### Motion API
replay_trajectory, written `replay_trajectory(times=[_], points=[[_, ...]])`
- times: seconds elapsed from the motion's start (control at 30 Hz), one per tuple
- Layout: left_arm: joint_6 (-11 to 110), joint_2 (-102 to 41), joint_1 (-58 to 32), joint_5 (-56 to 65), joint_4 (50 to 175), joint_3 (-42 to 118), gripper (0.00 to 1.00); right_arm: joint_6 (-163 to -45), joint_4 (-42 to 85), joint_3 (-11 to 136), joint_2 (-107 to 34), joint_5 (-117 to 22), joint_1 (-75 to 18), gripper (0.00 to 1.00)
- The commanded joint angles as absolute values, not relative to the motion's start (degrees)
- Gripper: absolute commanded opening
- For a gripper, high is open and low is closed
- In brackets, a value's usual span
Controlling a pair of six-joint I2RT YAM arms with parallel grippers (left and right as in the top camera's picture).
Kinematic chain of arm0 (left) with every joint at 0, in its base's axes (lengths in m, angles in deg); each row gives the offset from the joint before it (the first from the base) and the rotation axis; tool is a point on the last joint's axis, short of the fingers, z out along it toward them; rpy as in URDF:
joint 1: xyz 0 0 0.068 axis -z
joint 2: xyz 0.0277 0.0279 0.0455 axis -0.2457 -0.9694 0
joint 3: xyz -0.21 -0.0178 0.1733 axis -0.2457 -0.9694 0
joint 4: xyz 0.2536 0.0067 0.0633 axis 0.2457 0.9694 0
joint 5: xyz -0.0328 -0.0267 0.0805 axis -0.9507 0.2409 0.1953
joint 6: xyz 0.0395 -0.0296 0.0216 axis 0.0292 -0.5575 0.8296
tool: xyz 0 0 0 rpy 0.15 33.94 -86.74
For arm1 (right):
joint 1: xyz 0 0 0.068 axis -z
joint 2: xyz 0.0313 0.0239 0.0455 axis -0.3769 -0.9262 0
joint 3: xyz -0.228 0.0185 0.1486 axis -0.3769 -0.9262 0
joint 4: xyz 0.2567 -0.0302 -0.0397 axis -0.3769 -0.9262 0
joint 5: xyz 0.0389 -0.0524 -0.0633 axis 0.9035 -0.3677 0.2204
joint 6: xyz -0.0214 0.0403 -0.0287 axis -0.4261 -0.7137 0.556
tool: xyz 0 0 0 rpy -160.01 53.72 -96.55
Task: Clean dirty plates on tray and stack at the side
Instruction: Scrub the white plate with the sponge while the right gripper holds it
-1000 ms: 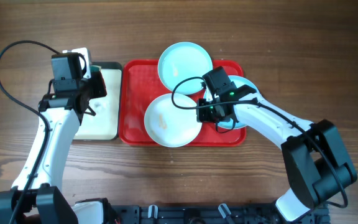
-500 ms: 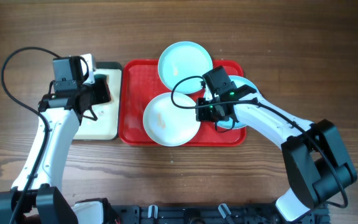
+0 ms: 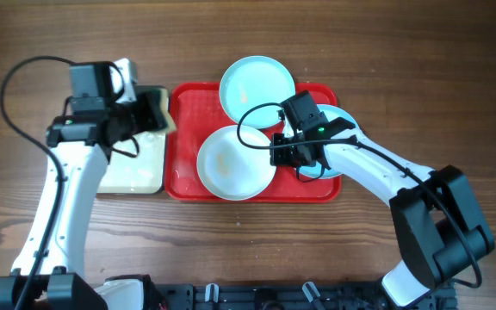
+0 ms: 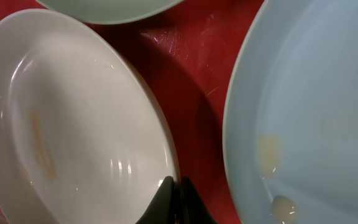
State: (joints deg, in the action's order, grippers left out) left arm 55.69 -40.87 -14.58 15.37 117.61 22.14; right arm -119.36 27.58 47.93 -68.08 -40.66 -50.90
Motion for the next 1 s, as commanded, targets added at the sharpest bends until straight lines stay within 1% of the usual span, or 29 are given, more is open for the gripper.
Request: replay_trajectory(times=[0.0, 0.07, 0.23, 0.3, 0.4, 0.8, 0.97], points=[[52.28, -39.75, -8.61, 13.18, 120.37, 22.93, 0.04, -120.41, 27.86, 47.66, -69.37, -39.83, -51.22, 0.04], [51.93, -40.23, -4.68, 13.4, 120.7, 22.93, 0.04, -120.41, 27.88, 47.66, -69.37, -39.83, -51.22, 0.04], [45.35, -44.19, 3.25, 18.91, 120.67, 22.93, 0.04, -120.41, 27.88, 47.66, -69.37, -39.83, -51.22, 0.04], [44.37, -46.5, 5.46, 21.62, 120.61, 22.93, 0.04, -120.41, 27.88, 47.66, -69.37, -39.83, -51.22, 0.04], [44.35, -50.0, 7.32, 21.83, 120.26, 22.93, 0.04, -120.41, 27.88, 47.66, -69.37, -39.83, -51.22, 0.04], [43.1, -58.74, 8.08, 21.92, 119.3, 22.93, 0.04, -120.39, 27.86, 47.66, -69.37, -39.85, -51.22, 0.04], [40.17, -61.89, 8.08, 25.88, 119.38, 22.93, 0.04, -120.37, 27.86, 47.66, -69.37, -39.85, -51.22, 0.04]])
